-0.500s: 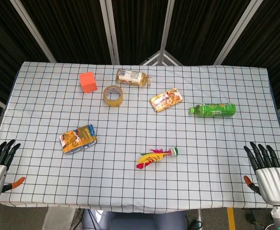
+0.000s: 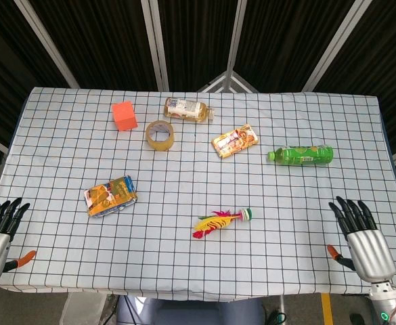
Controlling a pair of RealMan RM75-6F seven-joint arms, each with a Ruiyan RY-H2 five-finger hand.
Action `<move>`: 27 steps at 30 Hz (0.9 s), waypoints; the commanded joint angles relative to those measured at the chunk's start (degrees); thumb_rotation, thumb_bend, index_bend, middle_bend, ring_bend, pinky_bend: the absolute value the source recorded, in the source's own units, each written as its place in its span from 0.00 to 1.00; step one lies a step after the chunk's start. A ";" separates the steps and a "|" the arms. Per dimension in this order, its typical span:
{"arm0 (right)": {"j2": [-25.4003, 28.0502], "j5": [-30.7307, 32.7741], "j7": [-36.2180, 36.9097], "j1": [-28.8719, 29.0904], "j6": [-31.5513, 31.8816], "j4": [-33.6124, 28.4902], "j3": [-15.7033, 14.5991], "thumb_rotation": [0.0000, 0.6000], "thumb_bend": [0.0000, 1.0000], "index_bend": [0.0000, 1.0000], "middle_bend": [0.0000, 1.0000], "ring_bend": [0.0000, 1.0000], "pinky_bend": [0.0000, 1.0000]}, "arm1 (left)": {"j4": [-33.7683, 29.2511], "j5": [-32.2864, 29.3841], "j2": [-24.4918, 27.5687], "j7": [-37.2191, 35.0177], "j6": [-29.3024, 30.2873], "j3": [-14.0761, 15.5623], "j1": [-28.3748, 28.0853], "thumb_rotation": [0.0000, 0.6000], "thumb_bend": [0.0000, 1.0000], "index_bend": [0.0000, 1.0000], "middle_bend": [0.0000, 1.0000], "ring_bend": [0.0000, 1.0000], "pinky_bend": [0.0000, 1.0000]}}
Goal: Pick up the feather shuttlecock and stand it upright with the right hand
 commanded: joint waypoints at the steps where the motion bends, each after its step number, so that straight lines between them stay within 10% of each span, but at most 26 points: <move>1: -1.11 0.65 3.94 5.03 -5.67 -4.01 2.16 1.00 0.29 0.21 0.02 0.00 0.00 | -0.07 -0.20 -0.04 0.07 -0.22 -0.07 -0.09 1.00 0.00 0.00 0.00 0.00 0.00; 8: -8.12 4.28 4.70 12.79 -16.73 -5.19 4.47 1.00 0.29 0.48 0.21 0.00 0.00 | -0.18 -0.29 0.24 -0.44 -0.29 -0.03 -0.09 1.00 0.00 0.00 0.00 0.00 0.00; 27: -31.91 14.38 -3.88 19.76 -23.50 3.53 7.36 1.00 0.35 0.58 0.26 0.00 0.00 | -1.12 -1.55 1.30 -2.33 -1.68 -0.06 -0.43 1.00 0.00 0.00 0.00 0.00 0.00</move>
